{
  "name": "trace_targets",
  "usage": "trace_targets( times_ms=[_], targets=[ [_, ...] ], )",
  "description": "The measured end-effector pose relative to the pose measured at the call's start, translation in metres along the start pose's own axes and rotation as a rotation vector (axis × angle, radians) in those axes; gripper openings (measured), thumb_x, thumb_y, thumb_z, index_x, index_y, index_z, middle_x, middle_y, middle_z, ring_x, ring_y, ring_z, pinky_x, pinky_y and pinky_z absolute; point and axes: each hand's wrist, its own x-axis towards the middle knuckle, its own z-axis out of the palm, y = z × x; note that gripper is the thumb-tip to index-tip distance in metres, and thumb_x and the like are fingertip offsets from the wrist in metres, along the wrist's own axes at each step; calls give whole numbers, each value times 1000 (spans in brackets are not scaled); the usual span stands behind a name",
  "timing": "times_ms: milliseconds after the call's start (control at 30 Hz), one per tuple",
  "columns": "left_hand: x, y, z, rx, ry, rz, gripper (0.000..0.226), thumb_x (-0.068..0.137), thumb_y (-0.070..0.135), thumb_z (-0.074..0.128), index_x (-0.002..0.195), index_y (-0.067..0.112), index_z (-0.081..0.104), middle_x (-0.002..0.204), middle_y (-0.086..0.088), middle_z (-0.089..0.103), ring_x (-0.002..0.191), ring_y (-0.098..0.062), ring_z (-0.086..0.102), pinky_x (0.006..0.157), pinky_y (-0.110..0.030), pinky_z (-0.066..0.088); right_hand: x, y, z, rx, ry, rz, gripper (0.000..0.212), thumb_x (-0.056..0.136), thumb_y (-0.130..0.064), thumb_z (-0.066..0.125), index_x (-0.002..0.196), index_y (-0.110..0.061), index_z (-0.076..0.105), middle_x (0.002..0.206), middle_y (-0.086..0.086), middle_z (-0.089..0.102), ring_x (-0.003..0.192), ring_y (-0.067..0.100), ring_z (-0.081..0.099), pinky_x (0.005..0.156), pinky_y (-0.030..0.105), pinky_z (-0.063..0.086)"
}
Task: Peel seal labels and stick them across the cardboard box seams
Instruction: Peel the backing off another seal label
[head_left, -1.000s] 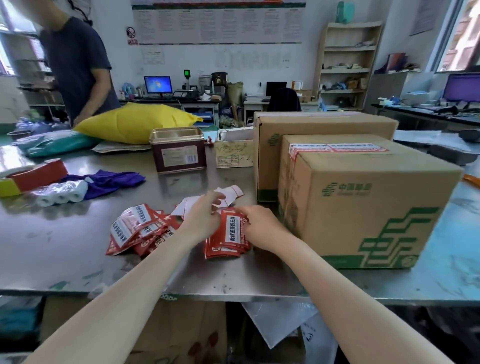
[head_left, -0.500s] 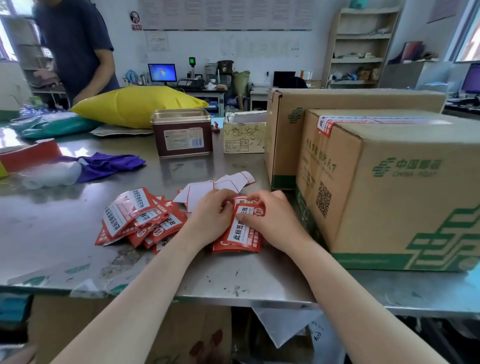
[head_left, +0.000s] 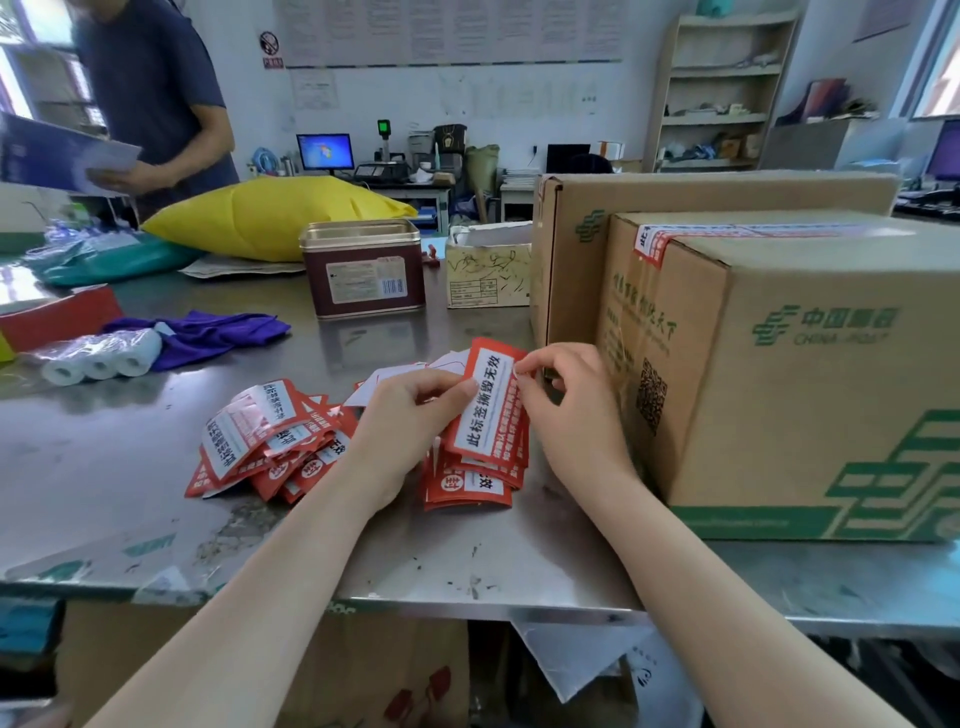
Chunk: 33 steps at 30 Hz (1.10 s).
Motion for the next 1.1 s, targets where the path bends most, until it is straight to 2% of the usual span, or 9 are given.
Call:
trace_targets(
  times_ms=[133,233,300,433,633,867,1100],
  targets=[
    [1,0,-1,-166,4,-26,12,91,21,58,92,17,69,94,-7,73,84,-20,71,83,-41,57,-4,-6,0,0,-135,-47,4,88,-16,58,89,-14,60,107,-3,48,85,-6,47,60,-5,36],
    [3,-1,-2,-376,-131,-112,28,93,20,54,110,-1,61,105,-19,69,85,-25,68,81,-36,57,-5,-8,2,-2,-253,-27,3,86,-16,58,84,-18,60,95,-11,51,84,-2,50,64,1,38],
    [4,-2,-3,-435,-200,-142,38,90,23,56,115,-6,56,105,-23,65,87,-26,65,82,-34,55,-5,-8,2,30,-271,-7,8,85,-20,60,77,-19,59,89,-14,51,85,-2,51,67,8,38],
    [6,-5,-4,-443,-242,-133,38,79,28,61,104,0,61,98,-17,68,89,-24,66,88,-35,53,-4,-10,1,26,-285,18,20,83,-31,64,70,-17,59,92,-16,52,89,-2,50,68,9,37],
    [6,-7,-6,-433,-246,-91,21,90,20,55,97,1,63,91,-12,71,88,-23,69,84,-31,57,-5,-11,0,88,-301,71,23,81,-33,66,70,-15,58,98,-6,56,90,4,54,68,15,41],
    [5,-6,-8,-430,-229,-86,22,91,16,55,101,-1,65,98,-16,71,89,-22,70,72,-24,56,-4,-11,0,81,-296,75,22,83,-32,64,74,-12,61,100,-6,57,88,1,54,69,14,43],
    [7,-8,-8,-416,-218,-80,27,92,14,54,108,-5,63,107,-21,69,99,-30,67,81,-30,57,-3,-10,0,80,-303,91,19,85,-31,62,75,-15,60,103,-8,55,86,0,55,72,14,46]
  ],
)
